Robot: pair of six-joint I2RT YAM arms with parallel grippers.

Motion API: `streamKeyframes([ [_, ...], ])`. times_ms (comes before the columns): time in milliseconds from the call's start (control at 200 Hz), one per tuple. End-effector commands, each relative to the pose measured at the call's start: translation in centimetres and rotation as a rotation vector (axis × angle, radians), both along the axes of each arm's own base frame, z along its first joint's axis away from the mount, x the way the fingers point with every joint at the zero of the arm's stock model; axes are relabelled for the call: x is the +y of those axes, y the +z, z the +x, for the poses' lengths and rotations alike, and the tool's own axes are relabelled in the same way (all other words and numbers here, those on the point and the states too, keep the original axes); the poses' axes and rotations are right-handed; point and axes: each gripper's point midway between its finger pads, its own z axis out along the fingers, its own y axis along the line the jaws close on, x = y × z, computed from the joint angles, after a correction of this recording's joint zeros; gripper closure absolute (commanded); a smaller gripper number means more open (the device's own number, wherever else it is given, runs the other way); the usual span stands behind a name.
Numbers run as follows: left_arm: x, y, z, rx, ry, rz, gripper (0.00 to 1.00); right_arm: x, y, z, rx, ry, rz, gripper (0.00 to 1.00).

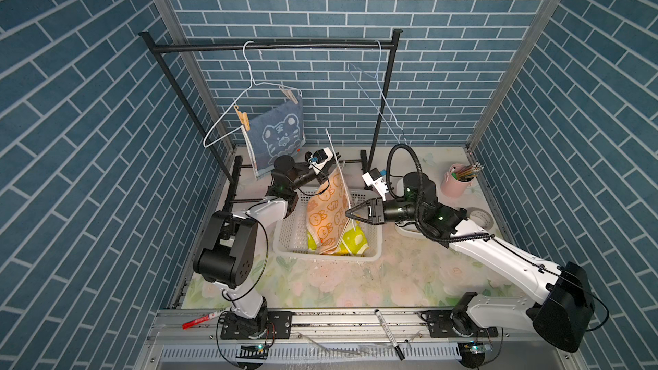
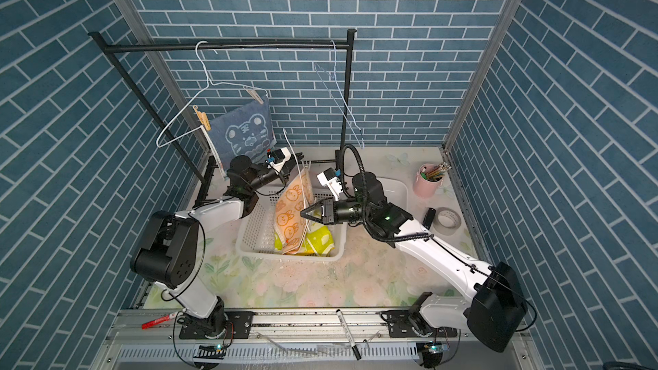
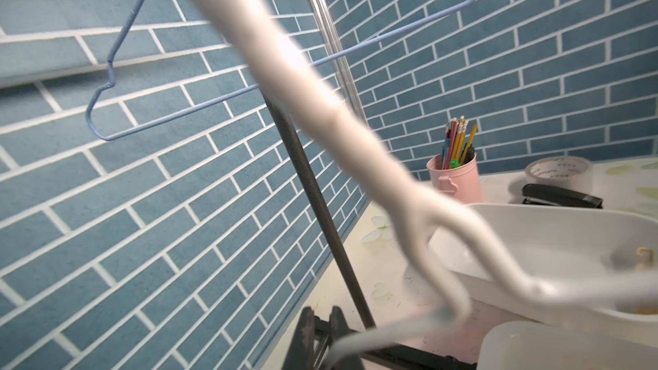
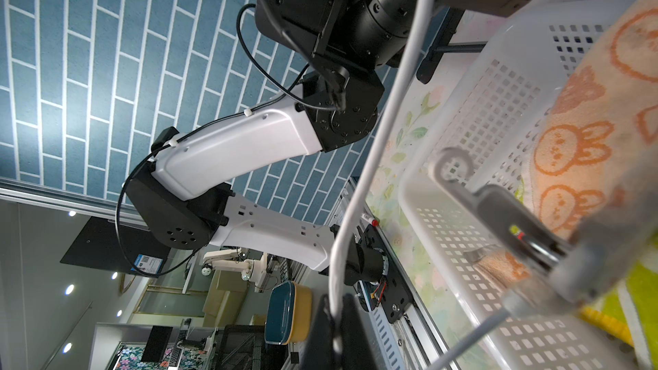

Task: Remove the clothespins securing towels to the hanger
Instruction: Pick up the hanger from the clothesline.

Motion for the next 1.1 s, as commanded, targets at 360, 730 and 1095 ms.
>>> streamKeyframes([
  [360,3.3,-1.0,-2.8,0.005,0.175,0.311,1.00,-4.2,4.1,0.5,-0.257,-0.087,-0.065,0.62],
  [730,6.1,-0.7,-6.7,0.077,0.315,0.653,1.00,-12.2,2.5,3.9,-0.595,-0.349,-0.526,0.48],
  [1095,9.0,-2.6,-11.4,0.449,0.473,0.953,1.00,-16.2,3.3,4.7,-0.950,-0.402,-0.692,0.49],
])
